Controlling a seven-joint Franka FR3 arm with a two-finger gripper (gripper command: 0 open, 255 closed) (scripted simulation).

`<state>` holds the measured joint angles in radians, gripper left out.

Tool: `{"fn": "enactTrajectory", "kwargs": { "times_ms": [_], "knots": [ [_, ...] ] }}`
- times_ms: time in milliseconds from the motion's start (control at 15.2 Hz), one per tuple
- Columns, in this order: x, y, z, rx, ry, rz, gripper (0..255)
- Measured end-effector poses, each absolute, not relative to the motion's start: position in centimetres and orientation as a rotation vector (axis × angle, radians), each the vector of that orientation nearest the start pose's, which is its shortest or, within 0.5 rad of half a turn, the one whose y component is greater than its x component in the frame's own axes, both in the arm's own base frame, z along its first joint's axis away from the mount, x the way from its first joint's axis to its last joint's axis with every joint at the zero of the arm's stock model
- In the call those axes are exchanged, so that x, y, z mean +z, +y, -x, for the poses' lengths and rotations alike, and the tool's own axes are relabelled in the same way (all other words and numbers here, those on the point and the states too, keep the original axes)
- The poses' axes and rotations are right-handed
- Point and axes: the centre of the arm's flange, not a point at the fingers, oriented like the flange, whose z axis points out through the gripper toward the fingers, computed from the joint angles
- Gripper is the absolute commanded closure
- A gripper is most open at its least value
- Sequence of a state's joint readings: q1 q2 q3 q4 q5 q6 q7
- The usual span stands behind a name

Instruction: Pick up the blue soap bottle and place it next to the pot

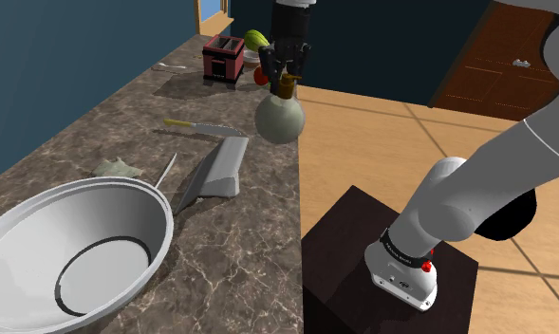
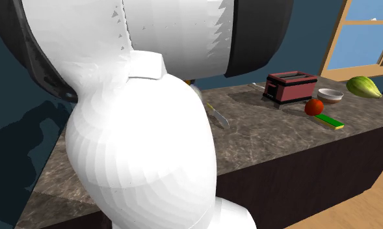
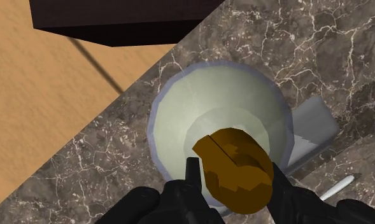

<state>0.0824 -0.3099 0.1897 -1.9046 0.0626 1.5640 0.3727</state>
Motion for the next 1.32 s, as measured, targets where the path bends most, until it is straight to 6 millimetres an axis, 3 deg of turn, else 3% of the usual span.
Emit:
{"fn": "enactTrajectory", "kwargs": {
  "times_ms": [198, 1320],
  "knots": [
    [62.4, 16.5, -42.0, 0.056, 0.174, 3.143, 255],
    [62.5, 37.2, -33.8, 0.056, 0.172, 3.144, 255]
  ]
}}
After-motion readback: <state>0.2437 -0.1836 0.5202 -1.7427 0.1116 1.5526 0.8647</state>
